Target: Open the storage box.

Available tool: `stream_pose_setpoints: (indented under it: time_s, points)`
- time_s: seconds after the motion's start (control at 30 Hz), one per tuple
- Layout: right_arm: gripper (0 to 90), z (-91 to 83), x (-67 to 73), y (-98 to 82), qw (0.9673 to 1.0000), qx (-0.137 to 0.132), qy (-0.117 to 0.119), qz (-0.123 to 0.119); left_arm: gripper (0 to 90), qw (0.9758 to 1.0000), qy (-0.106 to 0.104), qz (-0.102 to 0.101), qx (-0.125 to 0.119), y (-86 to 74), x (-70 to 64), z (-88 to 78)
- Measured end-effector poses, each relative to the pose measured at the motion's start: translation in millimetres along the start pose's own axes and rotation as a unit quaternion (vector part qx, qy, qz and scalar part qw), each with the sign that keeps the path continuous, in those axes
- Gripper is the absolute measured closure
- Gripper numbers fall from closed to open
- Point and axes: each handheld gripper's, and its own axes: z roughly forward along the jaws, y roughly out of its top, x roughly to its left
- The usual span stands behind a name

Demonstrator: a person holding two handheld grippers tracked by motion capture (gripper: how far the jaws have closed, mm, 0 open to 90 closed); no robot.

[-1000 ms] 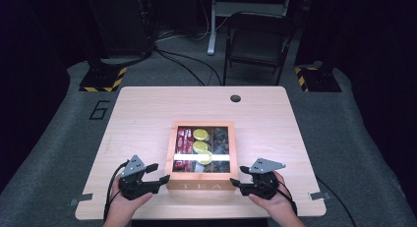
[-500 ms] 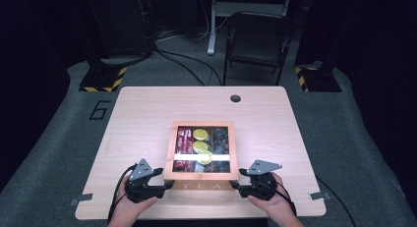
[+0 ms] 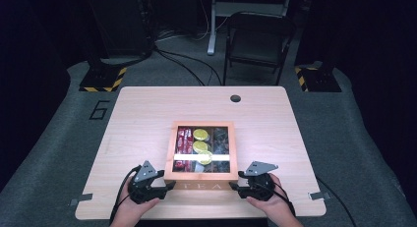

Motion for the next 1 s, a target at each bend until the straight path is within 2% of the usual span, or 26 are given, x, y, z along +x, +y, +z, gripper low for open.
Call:
stream_pose_setpoints:
  time_s: [0.03, 0.13, 0.27, 0.3, 0.37, 0.5, 0.73, 1.0]
  points:
    - [46.1, 0.0, 0.0, 0.0, 1.0000, 0.000, 0.000, -0.001, 40.1, 1.0000, 0.005, 0.000, -0.003, -0.5, -0.6, 1.2]
    - [46.2, -0.2, -0.1, 0.0, 1.0000, 0.001, 0.001, 0.001, 40.0, 1.0000, 0.003, -0.002, 0.002, 0.3, -0.8, 0.7]
    - [46.2, -1.0, -0.1, 0.6, 1.0000, 0.003, 0.002, 0.003, 40.0, 0.9999, 0.001, -0.006, -0.011, 2.0, -0.6, -2.8]
    - [46.1, -1.2, -0.4, 0.9, 1.0000, 0.001, 0.004, 0.000, 40.6, 1.0000, 0.003, 0.000, -0.007, 2.8, -0.6, -3.1]
    - [46.0, -2.3, -0.3, 1.1, 1.0000, -0.004, 0.003, 0.001, 40.7, 1.0000, 0.005, -0.001, -0.007, 3.2, -1.3, -3.2]
    - [48.0, -3.9, 2.7, 4.0, 0.9998, -0.017, -0.005, -0.006, 43.0, 0.9997, 0.010, 0.010, -0.021, 5.4, -3.5, -5.6]
    - [47.6, -3.6, 2.0, 5.4, 0.9996, -0.026, -0.004, -0.004, 43.0, 0.9993, 0.018, 0.011, -0.031, 7.4, -4.4, -3.9]
    - [47.7, -3.9, -0.1, 8.6, 0.9991, -0.043, 0.004, 0.004, 41.9, 0.9991, 0.010, 0.001, -0.040, 12.6, -2.7, -4.0]
